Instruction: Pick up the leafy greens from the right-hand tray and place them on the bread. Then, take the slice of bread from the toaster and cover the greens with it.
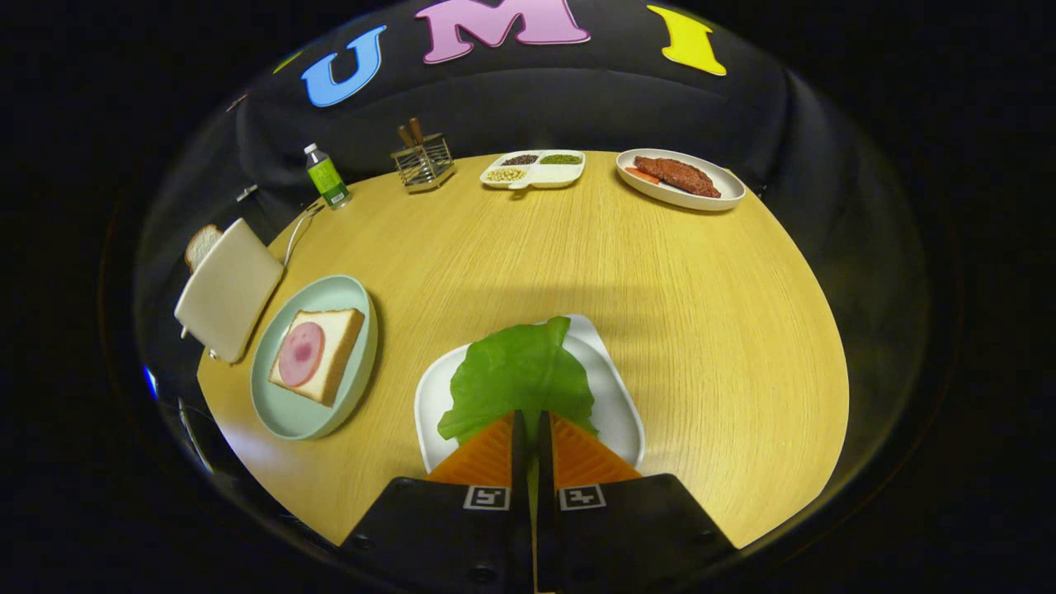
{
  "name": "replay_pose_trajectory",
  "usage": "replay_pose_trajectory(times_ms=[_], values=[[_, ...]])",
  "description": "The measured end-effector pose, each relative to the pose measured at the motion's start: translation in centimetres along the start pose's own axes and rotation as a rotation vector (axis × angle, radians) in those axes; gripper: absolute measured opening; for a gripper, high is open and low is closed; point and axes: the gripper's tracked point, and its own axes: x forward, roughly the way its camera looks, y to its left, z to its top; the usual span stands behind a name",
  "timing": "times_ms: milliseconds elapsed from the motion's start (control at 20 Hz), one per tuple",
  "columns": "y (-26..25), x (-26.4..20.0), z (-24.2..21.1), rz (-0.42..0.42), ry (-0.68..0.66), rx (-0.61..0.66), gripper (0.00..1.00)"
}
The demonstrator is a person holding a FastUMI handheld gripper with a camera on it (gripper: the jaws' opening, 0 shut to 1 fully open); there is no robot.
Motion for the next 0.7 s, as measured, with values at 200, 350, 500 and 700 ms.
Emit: replay_pose_trajectory(times_ms=[200,350,500,700], values=[[0.6,-2.1,1.5,-0.031,-0.037,0.033,0.07],[1.2,-3.8,2.2,-0.061,-0.053,0.023,0.07],[2.3,-5.5,3.7,-0.087,-0.085,0.006,0.07],[5.5,-7.3,5.6,-0.082,-0.129,0.023,0.07]])
